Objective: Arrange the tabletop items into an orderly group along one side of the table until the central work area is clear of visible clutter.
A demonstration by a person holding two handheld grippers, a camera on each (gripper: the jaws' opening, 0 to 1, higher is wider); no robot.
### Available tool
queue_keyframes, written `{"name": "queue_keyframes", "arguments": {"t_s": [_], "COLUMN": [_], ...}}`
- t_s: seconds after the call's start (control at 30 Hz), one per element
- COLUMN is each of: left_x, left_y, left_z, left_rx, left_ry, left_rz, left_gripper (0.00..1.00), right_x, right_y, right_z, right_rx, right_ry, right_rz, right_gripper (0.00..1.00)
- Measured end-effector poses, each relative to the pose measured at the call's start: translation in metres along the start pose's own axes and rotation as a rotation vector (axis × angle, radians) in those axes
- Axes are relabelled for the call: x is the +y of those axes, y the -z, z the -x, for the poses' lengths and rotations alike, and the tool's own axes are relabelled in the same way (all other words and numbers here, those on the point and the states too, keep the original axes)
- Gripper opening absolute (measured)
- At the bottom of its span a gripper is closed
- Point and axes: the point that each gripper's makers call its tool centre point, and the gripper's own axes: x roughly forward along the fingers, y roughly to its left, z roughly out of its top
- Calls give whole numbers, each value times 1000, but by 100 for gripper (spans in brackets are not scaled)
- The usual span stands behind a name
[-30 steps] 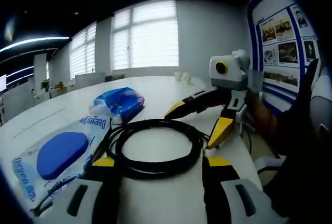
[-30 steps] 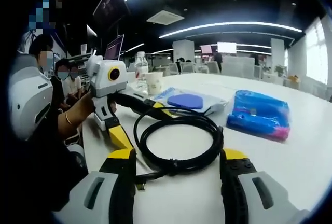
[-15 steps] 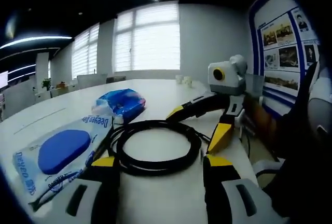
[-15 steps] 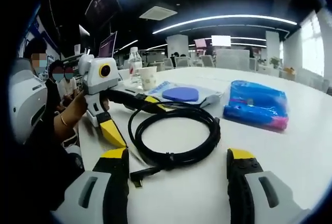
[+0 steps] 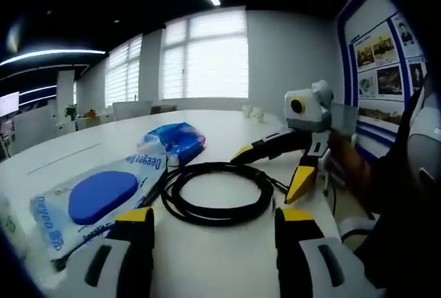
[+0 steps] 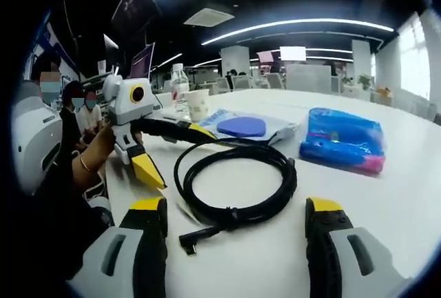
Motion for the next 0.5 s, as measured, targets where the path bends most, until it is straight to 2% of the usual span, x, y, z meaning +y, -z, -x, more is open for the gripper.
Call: {"name": "queue_keyframes", "arguments": {"t_s": [0.13, 0.3, 0.5], "left_x": [1, 4, 5], "left_y": [-1, -6, -11], "left_z": [3, 10, 22], "left_rx": [-4, -13, -32], "left_ry": [-1, -30, -33], "left_rz": [21, 2, 22], "left_gripper": [73, 74, 77], "right_x": [1, 0, 7], "right_y": [-3, -3, -12], "right_z": [0, 0, 2], "right_rx": [-2, 10, -8], "right_ry": [3, 17, 8], "right_rz": [-1, 3, 16], "right_gripper": [84, 85, 86]}}
